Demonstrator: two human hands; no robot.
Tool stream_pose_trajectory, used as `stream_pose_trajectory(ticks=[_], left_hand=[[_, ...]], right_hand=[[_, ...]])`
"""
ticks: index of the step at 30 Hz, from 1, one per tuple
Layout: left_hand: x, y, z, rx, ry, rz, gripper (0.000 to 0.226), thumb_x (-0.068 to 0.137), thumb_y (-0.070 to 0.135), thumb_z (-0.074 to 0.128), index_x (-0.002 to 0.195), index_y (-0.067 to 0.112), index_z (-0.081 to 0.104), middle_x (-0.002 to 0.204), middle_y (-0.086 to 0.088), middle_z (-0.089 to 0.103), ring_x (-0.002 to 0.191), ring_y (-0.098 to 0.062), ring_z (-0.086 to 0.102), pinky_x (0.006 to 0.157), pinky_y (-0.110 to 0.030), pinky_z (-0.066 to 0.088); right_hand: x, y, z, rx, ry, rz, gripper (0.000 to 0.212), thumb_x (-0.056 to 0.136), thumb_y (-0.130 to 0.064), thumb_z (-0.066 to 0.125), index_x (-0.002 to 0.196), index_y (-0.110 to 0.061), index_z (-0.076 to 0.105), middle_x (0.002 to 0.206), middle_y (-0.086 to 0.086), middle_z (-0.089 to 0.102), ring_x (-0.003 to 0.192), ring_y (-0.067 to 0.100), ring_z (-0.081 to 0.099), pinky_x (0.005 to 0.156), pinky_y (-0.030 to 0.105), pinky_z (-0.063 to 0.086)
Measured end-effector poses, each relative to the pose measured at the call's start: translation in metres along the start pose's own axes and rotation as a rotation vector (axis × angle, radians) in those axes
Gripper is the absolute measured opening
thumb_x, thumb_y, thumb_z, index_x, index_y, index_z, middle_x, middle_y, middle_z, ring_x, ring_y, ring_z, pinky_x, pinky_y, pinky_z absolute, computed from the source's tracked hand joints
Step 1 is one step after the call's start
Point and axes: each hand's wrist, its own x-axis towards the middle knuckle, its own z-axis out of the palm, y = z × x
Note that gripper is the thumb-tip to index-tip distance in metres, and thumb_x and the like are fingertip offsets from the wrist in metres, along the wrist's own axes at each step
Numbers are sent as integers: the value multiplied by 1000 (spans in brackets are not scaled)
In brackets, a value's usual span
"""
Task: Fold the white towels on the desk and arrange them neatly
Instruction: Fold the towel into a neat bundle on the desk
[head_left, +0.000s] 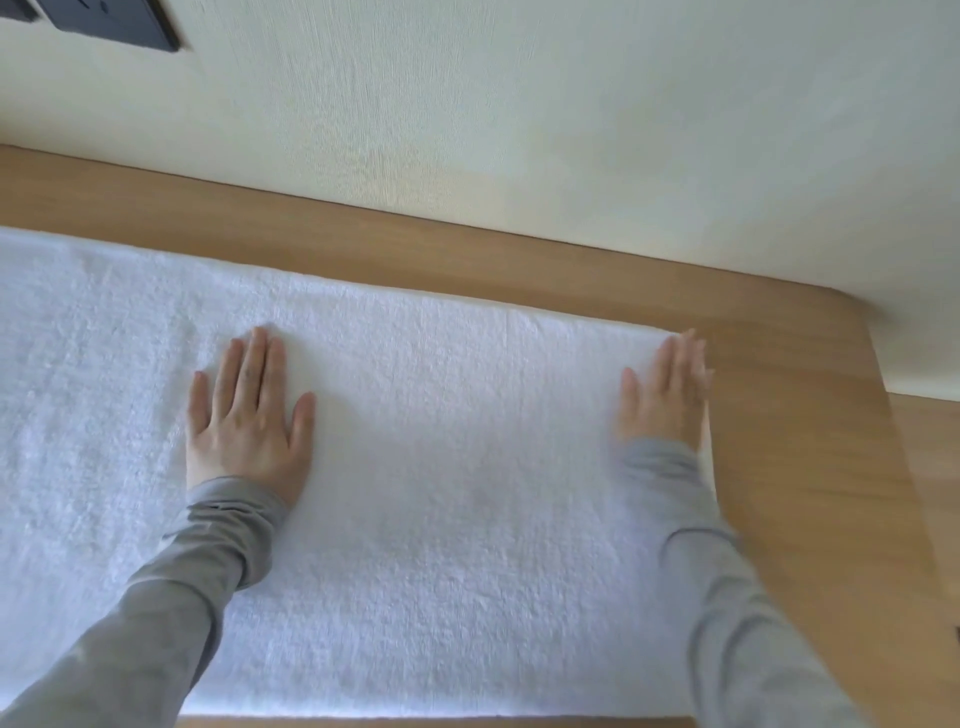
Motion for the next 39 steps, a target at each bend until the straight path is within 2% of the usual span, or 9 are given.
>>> stream_pose_trajectory(ticks=[4, 7, 12, 18, 28, 30, 32, 36, 39], left_hand=[[-1, 1, 0, 2, 8, 0, 67, 90, 47, 14, 149, 15, 15, 157, -1, 18, 145, -20, 14, 117, -43, 7], [0, -2, 2, -1, -7, 12, 69, 89, 49, 10, 150, 15, 14, 157, 0, 16, 145, -18, 12, 118, -42, 5], [-1, -4, 4, -10, -3, 21, 66, 91, 46, 12, 150, 16, 10, 158, 1, 12, 145, -17, 8, 118, -42, 3], [-3, -3, 3, -45, -5, 39, 65, 93, 43, 16, 150, 13, 11, 158, -2, 13, 145, -20, 9, 118, -43, 3], [5, -9, -4, -106, -166, -2, 66, 95, 48, 22, 149, 22, -6, 158, 9, -8, 144, -9, -11, 117, -36, -9], [8, -10, -11, -187, -242, -5, 68, 95, 46, 29, 149, 21, -3, 158, 9, -8, 144, -9, -11, 117, -35, -11], [7, -5, -21, -314, -246, -32, 65, 96, 40, 37, 150, 18, 8, 158, 4, 2, 145, -12, -5, 118, -37, -7], [-33, 21, -36, -437, 10, -333, 73, 93, 35, 48, 149, 16, 6, 158, -3, 6, 145, -21, 2, 116, -46, -1], [-88, 50, -40, -636, 192, -758, 81, 89, 34, 55, 149, 22, 1, 158, -4, -2, 143, -34, -1, 113, -56, 2]], right_hand=[[-111, -135, 13, 192, 7, -405, 61, 90, -29, 37, 142, 3, 28, 150, 20, 26, 141, 34, 19, 116, 49, 13], [-184, -188, 26, 85, -113, -670, 61, 92, -37, 27, 145, -6, 22, 156, 8, 18, 145, 24, 10, 114, 47, 12], [-202, -83, 21, 35, -153, -603, 55, 96, -38, 29, 143, -10, 33, 154, 3, 23, 143, 21, 20, 108, 52, 22], [-169, 66, -3, 17, -126, -173, 65, 97, -46, 9, 145, -3, 22, 154, 12, 18, 142, 25, 19, 113, 47, 18], [-169, 77, -7, 117, -158, -145, 65, 93, -49, 15, 145, -10, 14, 154, 3, 10, 144, 22, 12, 115, 29, 11], [-167, 76, -12, 145, -188, -144, 68, 90, -50, 19, 144, -8, 20, 153, 3, 13, 142, 22, 16, 115, 31, 16], [-159, 77, -22, 188, -172, -167, 68, 93, -50, 26, 138, 0, 36, 147, 11, 32, 135, 29, 32, 108, 38, 28], [-112, 84, -43, 249, -118, -97, 44, 84, -9, 63, 125, 4, 52, 128, 21, 54, 115, 41, 53, 96, 48, 41], [-51, 87, -55, 286, -179, -164, 50, 85, -11, 62, 132, -2, 47, 134, 16, 49, 122, 36, 46, 102, 47, 36]])
